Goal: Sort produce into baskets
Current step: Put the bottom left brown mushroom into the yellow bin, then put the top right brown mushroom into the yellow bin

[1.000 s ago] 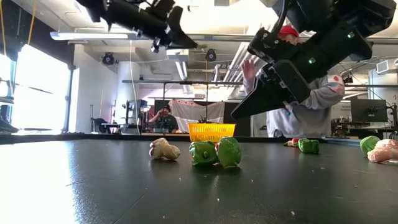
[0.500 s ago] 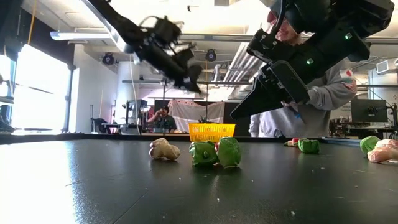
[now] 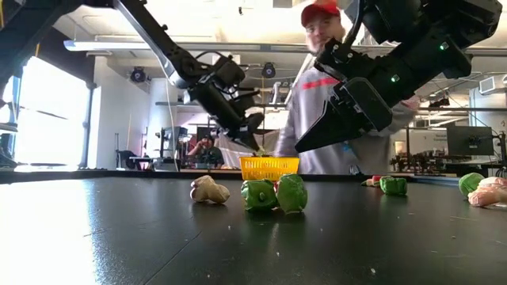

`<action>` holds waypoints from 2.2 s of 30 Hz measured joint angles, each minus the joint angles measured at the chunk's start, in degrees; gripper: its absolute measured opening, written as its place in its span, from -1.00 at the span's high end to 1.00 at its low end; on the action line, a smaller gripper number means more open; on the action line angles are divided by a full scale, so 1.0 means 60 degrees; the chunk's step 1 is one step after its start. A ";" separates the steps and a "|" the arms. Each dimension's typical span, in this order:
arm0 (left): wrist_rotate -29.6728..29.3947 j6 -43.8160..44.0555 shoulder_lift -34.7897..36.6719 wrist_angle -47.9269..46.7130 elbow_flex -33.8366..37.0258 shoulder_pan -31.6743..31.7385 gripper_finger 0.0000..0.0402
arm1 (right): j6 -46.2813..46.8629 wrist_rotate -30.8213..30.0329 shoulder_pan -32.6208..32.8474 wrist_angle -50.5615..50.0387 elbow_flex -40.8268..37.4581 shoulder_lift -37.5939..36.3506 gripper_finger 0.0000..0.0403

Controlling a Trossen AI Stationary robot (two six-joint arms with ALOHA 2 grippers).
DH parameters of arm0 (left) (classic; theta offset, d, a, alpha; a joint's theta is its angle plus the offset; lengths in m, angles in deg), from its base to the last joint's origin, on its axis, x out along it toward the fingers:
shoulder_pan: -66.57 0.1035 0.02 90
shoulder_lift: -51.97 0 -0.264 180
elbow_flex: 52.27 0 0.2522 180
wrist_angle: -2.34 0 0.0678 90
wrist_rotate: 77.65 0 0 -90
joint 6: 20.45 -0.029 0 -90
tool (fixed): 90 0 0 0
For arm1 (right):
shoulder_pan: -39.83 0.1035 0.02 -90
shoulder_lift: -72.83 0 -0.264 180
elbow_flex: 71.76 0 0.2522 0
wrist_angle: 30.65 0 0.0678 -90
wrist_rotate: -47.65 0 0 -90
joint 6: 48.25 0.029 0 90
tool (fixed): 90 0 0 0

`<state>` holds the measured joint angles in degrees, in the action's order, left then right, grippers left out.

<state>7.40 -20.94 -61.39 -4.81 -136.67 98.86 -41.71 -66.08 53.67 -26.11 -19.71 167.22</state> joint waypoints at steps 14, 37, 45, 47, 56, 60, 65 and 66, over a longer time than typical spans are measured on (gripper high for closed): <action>-0.0155 -0.0462 -0.0027 -0.0171 0.0000 -0.0168 0.44 | -0.0014 0.0018 0.0000 -0.0061 0.0000 0.0000 0.49; -0.0691 -0.1471 0.2438 0.3015 0.3410 -0.0995 0.99 | 0.0183 -0.0055 -0.0090 -0.0115 0.0004 0.0000 0.49; -0.0344 -0.1179 0.3100 0.5320 0.5235 -0.1853 1.00 | 0.1660 0.0012 -0.0474 -0.1229 0.0004 0.0004 0.49; -0.0335 -0.1128 0.3273 0.5676 0.5552 -0.2139 1.00 | 0.1665 0.0055 -0.0525 -0.1226 0.0004 0.0007 0.49; -0.0331 -0.1181 0.4139 0.5952 0.6462 -0.3557 1.00 | 0.1680 0.0016 -0.0458 -0.1284 0.0004 -0.0004 0.49; -0.0331 -0.1177 0.4324 0.6407 0.6982 -0.4086 1.00 | 0.1691 0.0001 -0.0194 -0.1512 0.0004 -0.0205 0.49; -0.0226 -0.0814 0.4334 0.7583 0.7628 -0.4651 1.00 | 0.2118 -0.0530 0.0123 -0.2004 0.0004 -0.0709 0.49; -0.0211 -0.0779 0.4334 0.7747 0.7714 -0.4764 1.00 | 0.2156 -0.0667 0.0184 -0.2106 0.0004 -0.0803 0.49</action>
<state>6.13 -25.62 -35.38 41.67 -90.38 70.28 -28.77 -70.08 54.78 -38.74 -19.69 162.41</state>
